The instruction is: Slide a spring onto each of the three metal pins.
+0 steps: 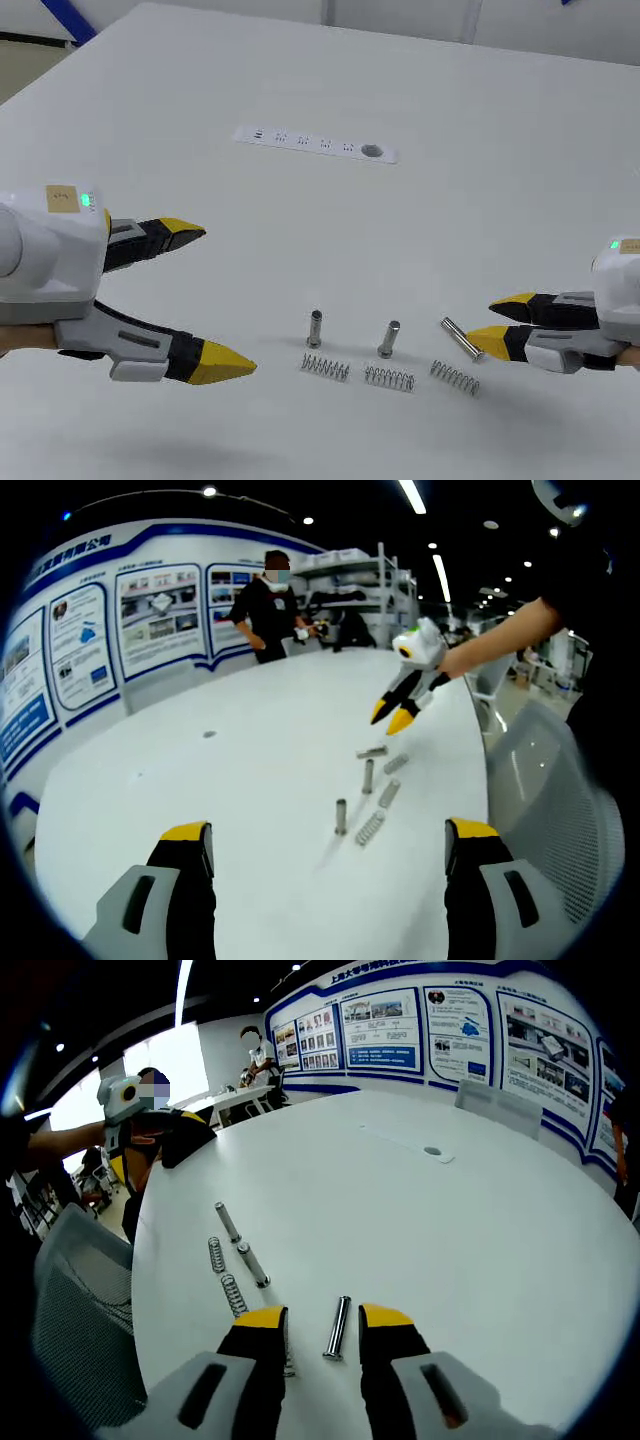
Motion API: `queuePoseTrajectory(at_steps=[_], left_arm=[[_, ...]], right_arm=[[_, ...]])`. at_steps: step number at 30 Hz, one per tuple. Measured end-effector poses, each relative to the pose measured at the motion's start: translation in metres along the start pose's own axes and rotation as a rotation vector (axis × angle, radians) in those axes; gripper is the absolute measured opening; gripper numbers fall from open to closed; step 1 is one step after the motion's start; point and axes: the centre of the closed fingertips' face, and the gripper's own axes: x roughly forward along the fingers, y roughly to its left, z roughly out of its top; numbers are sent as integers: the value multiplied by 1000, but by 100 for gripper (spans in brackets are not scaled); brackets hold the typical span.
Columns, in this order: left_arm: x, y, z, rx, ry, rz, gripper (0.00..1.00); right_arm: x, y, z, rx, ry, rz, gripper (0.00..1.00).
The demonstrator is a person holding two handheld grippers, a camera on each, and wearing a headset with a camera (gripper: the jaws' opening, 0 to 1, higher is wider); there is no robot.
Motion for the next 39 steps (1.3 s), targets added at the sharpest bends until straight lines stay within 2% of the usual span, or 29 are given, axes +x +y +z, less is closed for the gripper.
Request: queuePoseTrajectory(at_steps=[5,8,15,20,24,27,33,39], left_arm=[[0,-1,-1,-11,-5,0,98],[-1,-1,-4,-18,-2,2,97],[-2,-2,-14,-11,31,-9,97],[-2,-2,-15,-45,12,-3,97],[-1,-5,-21,-45,30,-7,96],[-1,-6,-22,-49,33,-7,96],[-3,-6,-25,-60,37,-3,96],[-3,-8,-24,-62,30,-3,96]], right_arm=[[10,-3,-1,15,11,-4,29],[16,-4,-6,18,38,-10,29],[29,-5,-18,21,87,-3,26],[38,-11,-20,35,102,-16,23],[47,-14,-23,30,132,-31,22],[49,-18,-24,-6,160,-63,19],[52,-16,-30,-14,200,-57,17],[54,-16,-31,-28,222,-78,14]])
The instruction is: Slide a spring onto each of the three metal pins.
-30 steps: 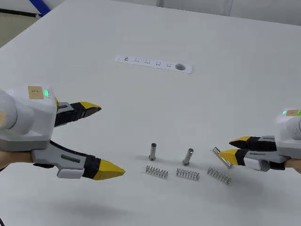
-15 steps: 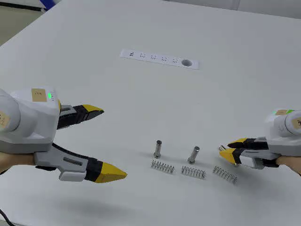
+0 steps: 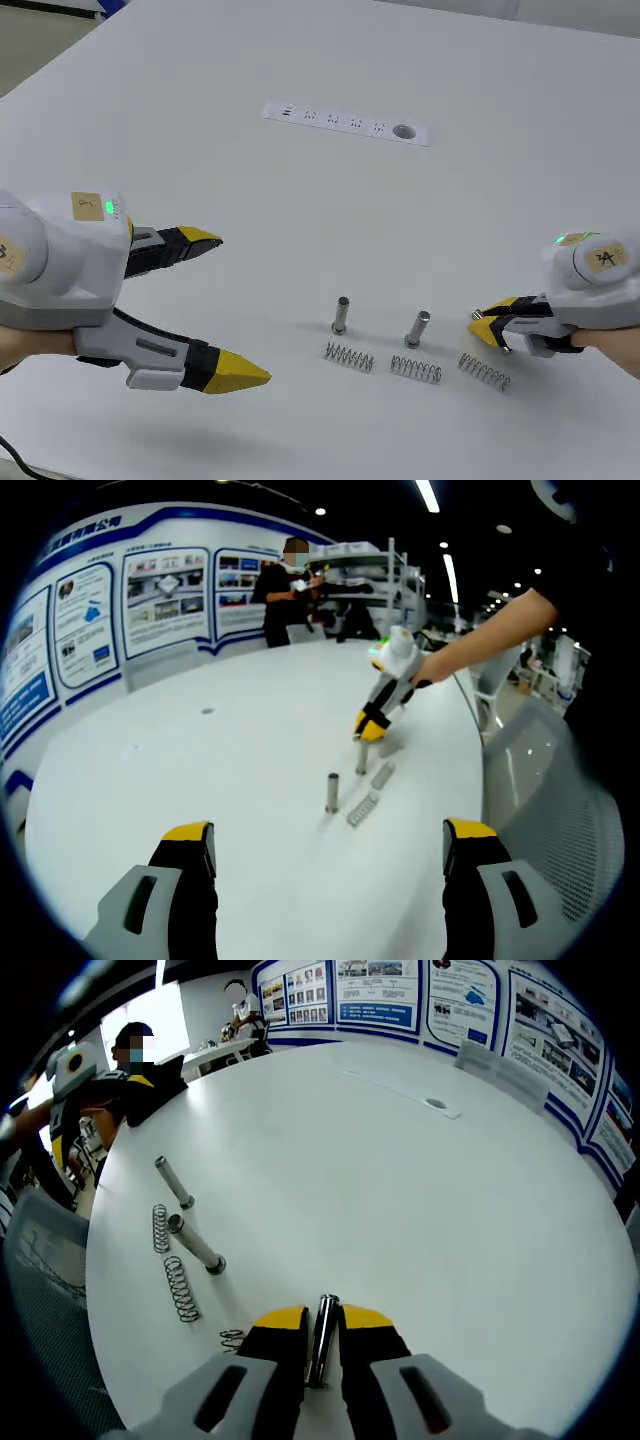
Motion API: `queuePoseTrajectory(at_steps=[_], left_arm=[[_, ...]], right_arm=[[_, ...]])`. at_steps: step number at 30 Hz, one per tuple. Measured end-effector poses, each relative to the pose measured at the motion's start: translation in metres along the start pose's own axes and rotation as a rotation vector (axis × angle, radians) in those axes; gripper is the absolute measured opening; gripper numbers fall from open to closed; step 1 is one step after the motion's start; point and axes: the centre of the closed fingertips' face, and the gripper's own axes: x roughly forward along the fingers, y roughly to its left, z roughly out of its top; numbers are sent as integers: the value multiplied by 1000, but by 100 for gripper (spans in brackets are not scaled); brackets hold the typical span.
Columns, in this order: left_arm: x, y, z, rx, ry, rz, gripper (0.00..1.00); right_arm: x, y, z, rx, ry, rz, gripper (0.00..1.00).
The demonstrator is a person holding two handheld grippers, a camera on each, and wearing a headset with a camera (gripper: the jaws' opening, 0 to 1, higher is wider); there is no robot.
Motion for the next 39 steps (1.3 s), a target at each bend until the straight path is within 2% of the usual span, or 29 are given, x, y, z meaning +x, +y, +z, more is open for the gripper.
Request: queuePoseTrajectory(at_steps=[9,11,13,17,20,33,39], left_arm=[[2,-2,5,-4,-18,-1,95],[3,-4,5,-5,-21,-4,95],[5,-8,4,-4,-20,-10,95],[4,-12,3,2,-10,-15,95],[3,-13,3,2,-10,-11,94],[3,-19,13,10,-32,-18,94],[3,-19,15,20,-30,-19,94]], right_arm=[[-2,4,-1,66,21,-12,9],[-2,6,-1,38,31,-17,9],[-2,8,-1,59,28,-7,8],[-2,7,-2,72,28,-22,8],[-4,9,-3,50,29,-24,8],[-24,8,9,50,-45,-46,8],[-28,11,9,20,-57,-51,8]])
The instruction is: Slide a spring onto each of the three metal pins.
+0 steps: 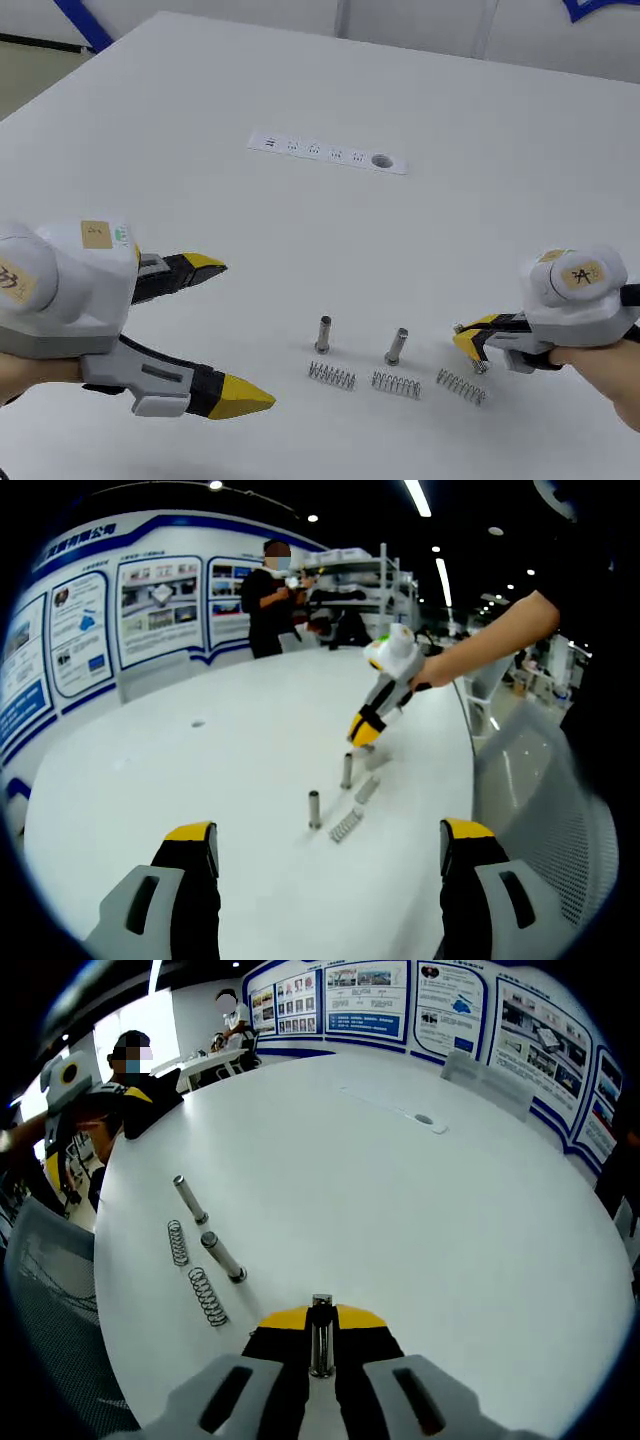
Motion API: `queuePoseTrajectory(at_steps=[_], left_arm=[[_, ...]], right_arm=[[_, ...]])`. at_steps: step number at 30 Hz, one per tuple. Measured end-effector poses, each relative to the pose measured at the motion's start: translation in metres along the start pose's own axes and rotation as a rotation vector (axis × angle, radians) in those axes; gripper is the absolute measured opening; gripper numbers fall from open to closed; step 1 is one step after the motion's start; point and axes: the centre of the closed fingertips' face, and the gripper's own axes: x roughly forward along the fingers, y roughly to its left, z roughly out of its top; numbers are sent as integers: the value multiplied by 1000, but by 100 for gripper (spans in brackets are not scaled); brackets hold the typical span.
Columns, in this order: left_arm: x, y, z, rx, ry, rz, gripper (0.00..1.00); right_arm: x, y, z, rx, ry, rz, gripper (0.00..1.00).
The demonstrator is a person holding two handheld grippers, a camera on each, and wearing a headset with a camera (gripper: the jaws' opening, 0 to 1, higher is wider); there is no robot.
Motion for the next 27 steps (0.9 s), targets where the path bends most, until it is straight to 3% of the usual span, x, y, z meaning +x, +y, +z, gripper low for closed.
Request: queuePoseTrajectory(at_steps=[16,27], left_arm=[[0,-4,7,17,-1,-11,94],[-1,-7,4,24,15,-14,93]], right_arm=[[-15,2,0,-5,-52,-14,8],[-20,4,-4,-1,-98,-16,8]])
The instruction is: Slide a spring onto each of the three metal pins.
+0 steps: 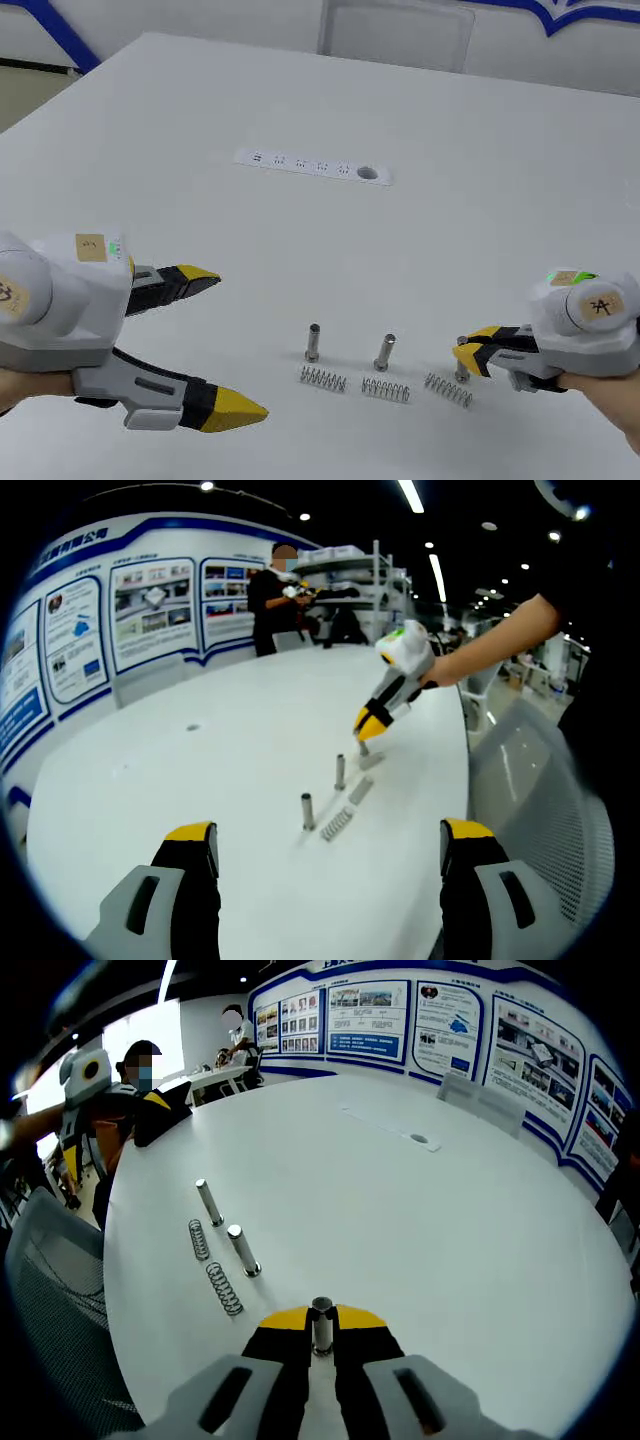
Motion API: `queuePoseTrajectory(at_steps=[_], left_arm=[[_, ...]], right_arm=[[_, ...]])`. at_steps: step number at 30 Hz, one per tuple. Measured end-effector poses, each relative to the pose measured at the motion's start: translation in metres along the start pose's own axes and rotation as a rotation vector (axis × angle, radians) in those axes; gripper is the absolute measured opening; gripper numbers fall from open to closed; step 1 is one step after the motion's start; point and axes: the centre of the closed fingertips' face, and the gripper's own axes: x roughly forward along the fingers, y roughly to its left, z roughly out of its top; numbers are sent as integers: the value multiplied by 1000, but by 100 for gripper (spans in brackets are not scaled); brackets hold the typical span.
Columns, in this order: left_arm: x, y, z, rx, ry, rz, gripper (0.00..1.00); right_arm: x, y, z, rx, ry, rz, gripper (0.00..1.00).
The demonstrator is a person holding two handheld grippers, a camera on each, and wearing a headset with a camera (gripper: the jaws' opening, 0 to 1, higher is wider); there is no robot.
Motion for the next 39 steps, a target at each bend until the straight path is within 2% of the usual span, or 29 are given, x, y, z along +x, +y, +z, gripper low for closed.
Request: queuePoseTrajectory(at_steps=[3,9,11,15,24,30,32,36,39], left_arm=[[-1,0,0,-2,1,-1,93],[-2,1,0,1,4,3,93],[-1,1,1,0,2,3,93],[-2,-1,0,-2,5,0,93],[-2,-2,0,-3,6,-3,93],[-1,-5,1,4,7,-9,93],[-1,-6,1,5,6,-10,93],[-2,-5,-1,4,14,-7,93],[-2,-6,0,-3,4,-5,93]], right_arm=[[-1,3,1,11,-20,0,8],[-2,3,2,-50,-66,-15,9],[-3,6,2,-23,-93,-2,9],[-3,6,3,9,-119,-9,9],[-3,9,3,-20,-79,-4,9],[-3,9,4,-6,-62,-1,9],[-3,8,3,-35,-50,-6,9],[-5,8,5,-19,-59,-3,14],[-7,6,5,-23,-59,-13,17]])
